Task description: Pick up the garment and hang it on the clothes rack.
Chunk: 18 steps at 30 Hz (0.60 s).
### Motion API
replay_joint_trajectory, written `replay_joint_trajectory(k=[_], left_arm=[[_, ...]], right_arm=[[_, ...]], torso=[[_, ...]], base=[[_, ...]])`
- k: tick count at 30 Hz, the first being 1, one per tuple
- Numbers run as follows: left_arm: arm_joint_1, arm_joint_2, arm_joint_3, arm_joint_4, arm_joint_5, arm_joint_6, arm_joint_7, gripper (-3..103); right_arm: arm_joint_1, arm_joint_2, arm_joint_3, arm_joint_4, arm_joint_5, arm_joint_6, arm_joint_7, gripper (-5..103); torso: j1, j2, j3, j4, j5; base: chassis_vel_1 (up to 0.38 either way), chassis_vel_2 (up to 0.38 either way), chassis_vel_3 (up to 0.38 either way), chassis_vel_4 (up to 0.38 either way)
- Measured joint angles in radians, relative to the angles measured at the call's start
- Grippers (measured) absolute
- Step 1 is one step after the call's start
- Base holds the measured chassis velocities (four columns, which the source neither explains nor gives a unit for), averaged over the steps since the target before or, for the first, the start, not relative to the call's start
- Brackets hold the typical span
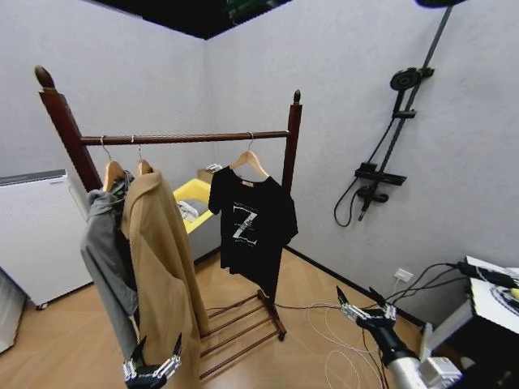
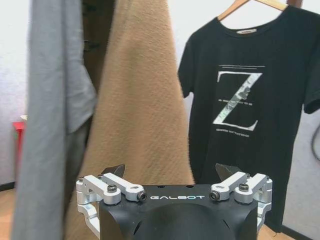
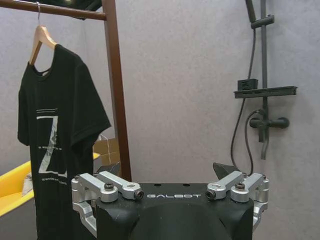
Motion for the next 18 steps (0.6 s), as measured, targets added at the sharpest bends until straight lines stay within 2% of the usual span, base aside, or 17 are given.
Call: replay_joint_trajectory(k=[11, 18], left_arm=[[0.0, 0.0, 0.0, 0.0, 0.0, 0.0, 0.0, 100], [0.0, 0.0, 0.0, 0.0, 0.0, 0.0, 0.0, 100]], right_arm=[[0.001, 0.0, 0.0, -0.001, 0.001, -0.001, 0.001, 100], [0.002, 0.0, -0.001, -0.001, 0.002, -0.001, 0.001, 100]], torso=[[0.0, 0.0, 0.0, -0.0005, 0.0], [0.0, 0.0, 0.0, 0.0002, 0.0]], base=[[-0.082, -0.091, -0.087, -0.083], [0.022, -0.057, -0.072, 0.042]])
